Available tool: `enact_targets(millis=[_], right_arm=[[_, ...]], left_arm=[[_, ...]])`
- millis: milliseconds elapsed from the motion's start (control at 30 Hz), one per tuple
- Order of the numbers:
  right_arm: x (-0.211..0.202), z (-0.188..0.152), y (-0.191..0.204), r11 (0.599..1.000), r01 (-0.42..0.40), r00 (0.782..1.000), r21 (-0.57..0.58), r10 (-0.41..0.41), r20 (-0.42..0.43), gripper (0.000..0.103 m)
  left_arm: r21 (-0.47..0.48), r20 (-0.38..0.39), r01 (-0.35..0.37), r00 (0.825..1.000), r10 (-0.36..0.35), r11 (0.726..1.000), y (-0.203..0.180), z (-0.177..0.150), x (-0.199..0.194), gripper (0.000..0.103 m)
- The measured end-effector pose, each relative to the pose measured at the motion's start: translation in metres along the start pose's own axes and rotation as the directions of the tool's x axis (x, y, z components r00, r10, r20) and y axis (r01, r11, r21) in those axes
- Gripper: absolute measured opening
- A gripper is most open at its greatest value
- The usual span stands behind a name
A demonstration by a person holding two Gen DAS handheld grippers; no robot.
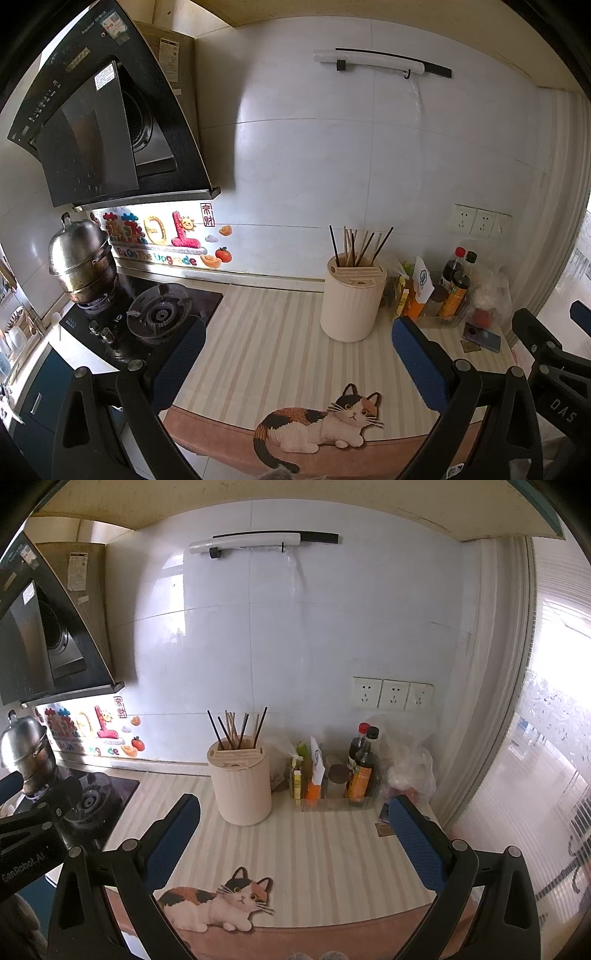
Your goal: Organize utensils
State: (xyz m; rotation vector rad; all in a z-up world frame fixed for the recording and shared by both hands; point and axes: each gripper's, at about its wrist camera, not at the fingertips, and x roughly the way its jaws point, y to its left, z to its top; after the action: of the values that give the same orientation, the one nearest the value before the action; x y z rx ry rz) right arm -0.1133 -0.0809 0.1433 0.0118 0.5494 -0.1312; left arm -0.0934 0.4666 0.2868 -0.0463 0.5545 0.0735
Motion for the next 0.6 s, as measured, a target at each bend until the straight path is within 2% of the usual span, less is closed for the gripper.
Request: enact_targets(millis=[600], right_arm=[[-0.0062, -0.0016, -0.0084, 1.0, 0.009, 1.0, 0.004, -0.009, 0.011, 0.103]], left_arm=[[0.004, -0.001, 0.004, 1.0, -0.004, 1.0, -0.001, -0.0039, -0.0048, 0.103]])
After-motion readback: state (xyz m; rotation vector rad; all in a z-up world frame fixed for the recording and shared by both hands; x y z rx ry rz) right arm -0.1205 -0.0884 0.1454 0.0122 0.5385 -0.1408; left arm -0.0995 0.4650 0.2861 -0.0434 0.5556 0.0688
